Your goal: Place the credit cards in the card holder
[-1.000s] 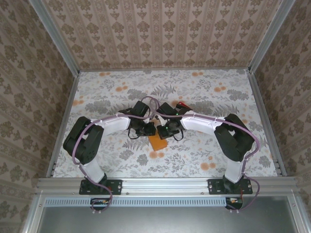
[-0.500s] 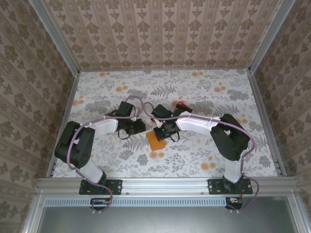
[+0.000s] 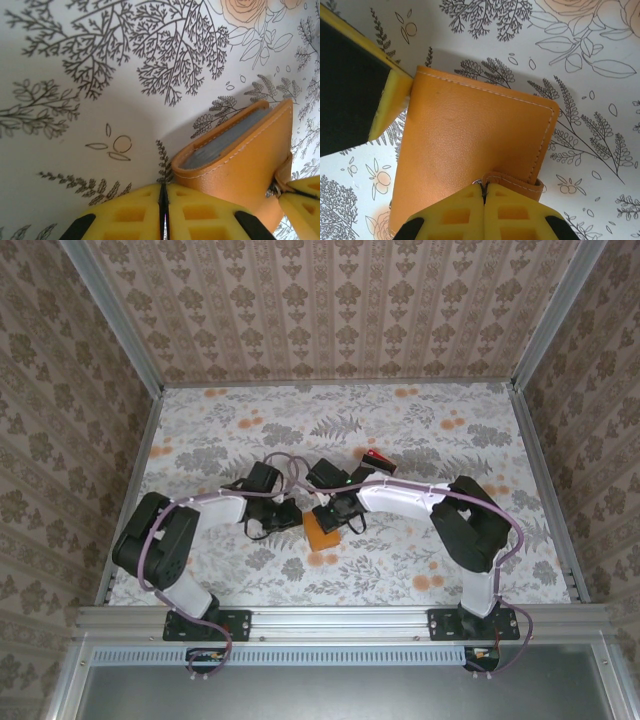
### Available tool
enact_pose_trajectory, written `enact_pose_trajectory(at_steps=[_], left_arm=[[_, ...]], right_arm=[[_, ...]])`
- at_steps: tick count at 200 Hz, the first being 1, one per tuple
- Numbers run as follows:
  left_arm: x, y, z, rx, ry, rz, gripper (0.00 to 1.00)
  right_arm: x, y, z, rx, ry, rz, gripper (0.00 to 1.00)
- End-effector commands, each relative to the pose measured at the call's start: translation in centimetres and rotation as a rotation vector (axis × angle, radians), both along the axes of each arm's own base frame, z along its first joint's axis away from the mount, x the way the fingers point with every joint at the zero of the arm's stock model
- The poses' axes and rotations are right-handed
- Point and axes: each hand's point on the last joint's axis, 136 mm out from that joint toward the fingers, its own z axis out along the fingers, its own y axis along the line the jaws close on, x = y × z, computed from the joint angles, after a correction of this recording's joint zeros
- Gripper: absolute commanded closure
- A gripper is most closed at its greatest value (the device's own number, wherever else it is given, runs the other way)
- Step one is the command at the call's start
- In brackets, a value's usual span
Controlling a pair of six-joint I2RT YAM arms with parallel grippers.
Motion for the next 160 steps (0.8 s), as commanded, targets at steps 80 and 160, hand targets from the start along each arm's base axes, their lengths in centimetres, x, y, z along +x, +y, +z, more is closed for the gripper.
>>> enact_pose_trajectory(at_steps=[80, 160], left_arm=[[-0.3, -2.4, -1.1, -0.039, 0.042, -0.021, 0.92], [-0.4, -2.3, -2.0, -0.037, 0.051, -0.005, 0.93]], right_arm=[[-3.0, -0.5, -2.8, -0.191, -0.017, 0.138, 1.00], [-5.3, -0.2, -5.9, -0.400, -0.017, 0.242, 1.00]])
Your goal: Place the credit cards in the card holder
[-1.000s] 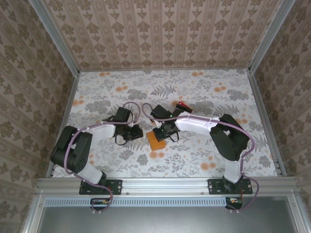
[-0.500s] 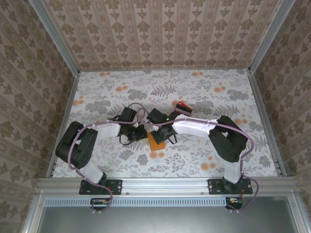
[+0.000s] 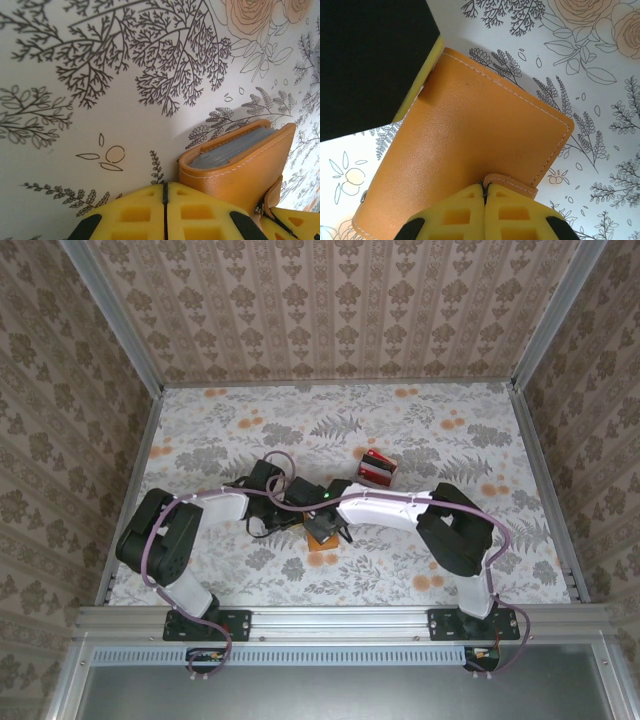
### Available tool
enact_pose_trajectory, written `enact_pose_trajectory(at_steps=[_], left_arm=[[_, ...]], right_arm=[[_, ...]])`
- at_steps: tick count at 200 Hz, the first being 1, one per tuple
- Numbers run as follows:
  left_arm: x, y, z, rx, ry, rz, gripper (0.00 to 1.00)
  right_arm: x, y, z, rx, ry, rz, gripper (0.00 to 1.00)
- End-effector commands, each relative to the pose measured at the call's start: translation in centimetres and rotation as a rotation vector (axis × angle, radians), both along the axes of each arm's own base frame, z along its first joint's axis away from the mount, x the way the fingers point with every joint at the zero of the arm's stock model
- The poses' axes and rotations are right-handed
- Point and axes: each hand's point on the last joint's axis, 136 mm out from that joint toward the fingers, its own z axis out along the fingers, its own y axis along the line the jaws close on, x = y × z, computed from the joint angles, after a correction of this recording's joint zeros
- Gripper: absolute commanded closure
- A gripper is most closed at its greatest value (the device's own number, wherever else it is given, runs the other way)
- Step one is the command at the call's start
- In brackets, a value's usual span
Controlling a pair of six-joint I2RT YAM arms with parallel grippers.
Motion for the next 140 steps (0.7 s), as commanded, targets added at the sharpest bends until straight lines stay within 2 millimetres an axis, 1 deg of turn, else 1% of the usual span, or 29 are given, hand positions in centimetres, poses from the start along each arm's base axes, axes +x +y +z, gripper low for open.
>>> enact_pose_trajectory(at_steps=[1, 23, 63, 100, 120, 140], left_arm=[[-0.7, -1.8, -1.8, -0.022, -0.004, -0.054, 0.93], [-0.7, -1.8, -1.9, -0.023, -0.007, -0.051, 0.93], [-0.9, -1.6, -2.1, -0.020, -0.009, -0.046, 0.93], [-1.0, -1.3, -2.1, -0.017, -0.010, -0.045, 0.94], [-0.8, -0.6, -1.8, -0.034, -0.014, -0.015, 0.94], [-0.1, 0.9, -1.0, -0.044, -0.039, 0.040, 0.93]], right_arm=[[-4.4, -0.7, -5.7, -0.158, 0.156, 0.099, 1.00], [-5.1, -0.7, -6.9, -0.184, 0.184, 0.106, 1.00], [-6.2, -1.4, -8.9, -0.213, 0.239, 0.099, 1.00], [-7.9, -1.4, -10.6, -0.199, 0.336, 0.101, 1.00], [-8.8, -1.7, -11.7, -0.221, 0.395, 0.104, 1.00], [-9.1, -1.8, -12.5, -0.222, 0.421, 0.095, 1.00]])
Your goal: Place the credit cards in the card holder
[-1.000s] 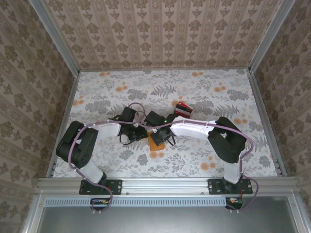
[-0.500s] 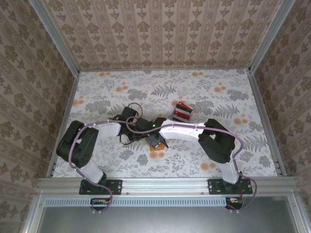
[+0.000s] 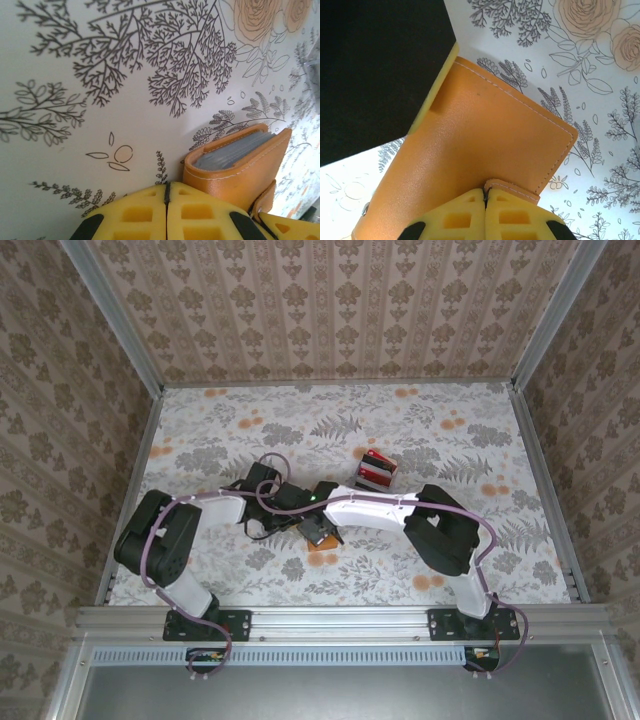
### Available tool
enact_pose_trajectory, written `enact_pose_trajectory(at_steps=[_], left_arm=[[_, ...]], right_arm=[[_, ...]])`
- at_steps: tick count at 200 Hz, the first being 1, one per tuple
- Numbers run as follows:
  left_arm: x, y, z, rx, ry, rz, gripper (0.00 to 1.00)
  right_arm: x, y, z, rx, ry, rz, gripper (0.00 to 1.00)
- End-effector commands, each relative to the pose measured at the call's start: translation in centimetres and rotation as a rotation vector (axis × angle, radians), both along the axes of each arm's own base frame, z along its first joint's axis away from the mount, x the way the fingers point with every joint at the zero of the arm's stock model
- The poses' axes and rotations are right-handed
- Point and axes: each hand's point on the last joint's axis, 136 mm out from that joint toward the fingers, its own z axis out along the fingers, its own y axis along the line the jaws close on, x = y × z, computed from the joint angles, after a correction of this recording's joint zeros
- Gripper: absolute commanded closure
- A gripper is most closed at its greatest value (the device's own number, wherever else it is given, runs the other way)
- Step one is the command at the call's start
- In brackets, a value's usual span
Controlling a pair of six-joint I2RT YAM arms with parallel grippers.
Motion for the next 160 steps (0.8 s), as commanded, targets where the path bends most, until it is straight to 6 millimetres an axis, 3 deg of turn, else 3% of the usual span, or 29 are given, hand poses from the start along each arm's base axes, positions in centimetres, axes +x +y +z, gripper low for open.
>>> enact_pose_trajectory(at_steps=[1, 25, 53, 91, 112, 122, 139, 160], left_arm=[[-0.1, 0.6, -0.9, 0.009, -0.048, -0.007, 0.94], [0.8, 3.8, -0.4, 0.039, -0.060, 0.071, 0.93], [1.0, 5.6, 0.5, 0.056, -0.078, 0.093, 0.93], [1.7, 6.5, 1.8, 0.062, -0.111, 0.118, 0.91], [2.2, 8.1, 3.1, 0.077, -0.137, 0.165, 0.88], [2.3, 8.8, 3.6, 0.082, -0.150, 0.185, 0.86], [2.4, 9.7, 4.3, 0.092, -0.168, 0.204, 0.83], [2.2, 9.9, 4.4, 0.091, -0.166, 0.210, 0.80]], right_arm=[[-8.9, -2.5, -11.6, -0.135, 0.430, 0.066, 1.00], [-8.7, -2.7, -11.9, -0.135, 0.441, 0.052, 1.00], [-7.2, -2.3, -9.9, -0.057, 0.394, 0.009, 1.00], [-2.4, -0.6, -5.9, 0.070, 0.259, -0.078, 1.00], [-0.1, 0.1, -4.4, 0.109, 0.209, -0.102, 0.98], [0.7, 0.3, -3.8, 0.122, 0.190, -0.105, 0.92], [1.6, 0.9, -2.6, 0.149, 0.170, -0.101, 0.66], [2.1, 1.6, -0.4, 0.207, 0.134, -0.095, 0.59]])
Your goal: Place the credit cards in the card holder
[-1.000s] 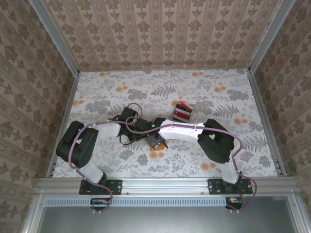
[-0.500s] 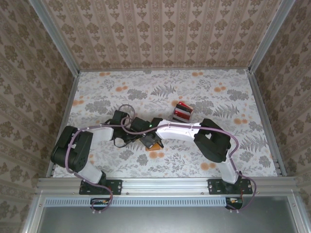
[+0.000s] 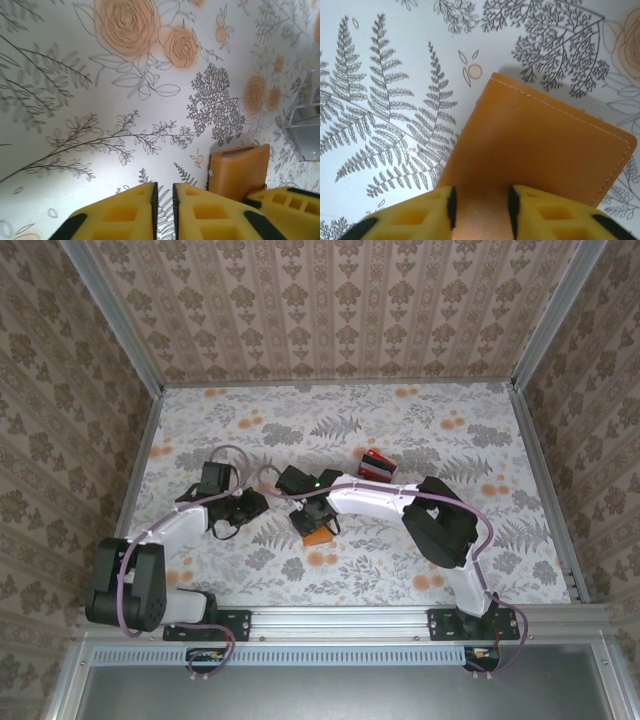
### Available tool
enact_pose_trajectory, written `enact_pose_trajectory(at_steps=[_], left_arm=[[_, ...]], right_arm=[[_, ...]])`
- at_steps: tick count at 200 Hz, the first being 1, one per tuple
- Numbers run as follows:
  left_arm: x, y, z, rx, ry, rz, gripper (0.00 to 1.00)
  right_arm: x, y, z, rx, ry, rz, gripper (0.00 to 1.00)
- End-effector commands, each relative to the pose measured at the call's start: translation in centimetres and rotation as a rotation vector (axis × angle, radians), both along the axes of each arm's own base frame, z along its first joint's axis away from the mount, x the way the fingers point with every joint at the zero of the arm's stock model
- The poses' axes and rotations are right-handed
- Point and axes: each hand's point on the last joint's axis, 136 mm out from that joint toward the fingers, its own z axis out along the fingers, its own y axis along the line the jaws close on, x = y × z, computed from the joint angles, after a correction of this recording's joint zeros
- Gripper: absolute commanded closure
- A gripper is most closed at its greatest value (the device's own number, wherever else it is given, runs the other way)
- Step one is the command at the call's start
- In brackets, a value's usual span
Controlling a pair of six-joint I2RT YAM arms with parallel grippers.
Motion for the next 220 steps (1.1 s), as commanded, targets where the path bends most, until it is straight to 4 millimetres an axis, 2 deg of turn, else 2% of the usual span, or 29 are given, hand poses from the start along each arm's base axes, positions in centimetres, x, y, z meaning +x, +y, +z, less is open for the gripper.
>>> enact_pose_trajectory(at_steps=[1, 36, 56, 81, 97, 133, 140, 145, 165, 182, 192, 201, 216, 220], left_arm=[[-0.6, 0.6, 0.1, 0.028, 0.011, -0.008, 0.80], [-1.1, 0.2, -0.5, 0.005, 0.026, -0.027, 0.79], [-0.8, 0.1, -0.1, 0.004, 0.004, -0.038, 0.74], [0.3, 0.2, 1.2, 0.020, -0.049, -0.041, 0.66], [1.4, 0.8, 2.1, 0.041, -0.092, -0.022, 0.62], [4.0, 2.6, 4.6, 0.055, -0.169, 0.053, 0.60], [4.5, 3.2, 5.2, 0.064, -0.183, 0.071, 0.59], [4.8, 3.6, 5.6, 0.071, -0.197, 0.086, 0.59], [5.8, 6.0, 7.0, 0.107, -0.247, 0.164, 0.57], [6.2, 8.6, 7.6, 0.135, -0.271, 0.251, 0.51], [6.3, 10.0, 7.7, 0.133, -0.280, 0.300, 0.39], [6.4, 11.4, 7.8, 0.119, -0.286, 0.344, 0.30], [6.6, 13.2, 7.8, 0.100, -0.309, 0.397, 0.27], [6.6, 13.8, 7.6, 0.103, -0.308, 0.417, 0.23]], right_arm=[[0.0, -1.6, -1.1, -0.045, 0.028, -0.029, 0.59], [0.7, -2.0, 3.4, 0.050, -0.054, -0.063, 0.58], [1.5, -2.7, 6.1, 0.128, -0.120, -0.098, 0.56], [2.9, -4.9, 9.4, 0.155, -0.261, -0.141, 0.53], [3.8, -7.2, 11.5, 0.140, -0.359, -0.180, 0.50], [5.2, -13.9, 15.9, 0.110, -0.550, -0.299, 0.42], [5.5, -15.5, 16.2, 0.095, -0.575, -0.335, 0.39], [5.5, -16.7, 17.6, 0.112, -0.610, -0.366, 0.37], [5.7, -21.7, 18.9, 0.109, -0.686, -0.490, 0.28], [5.7, -26.2, 19.1, 0.105, -0.750, -0.619, 0.15], [5.7, -29.1, 18.8, 0.104, -0.775, -0.702, 0.11], [5.6, -31.5, 18.3, 0.101, -0.791, -0.780, 0.02], [5.4, -35.1, 17.2, 0.064, -0.861, -0.889, 0.00], [5.3, -36.0, 16.9, 0.049, -0.887, -0.920, 0.00]])
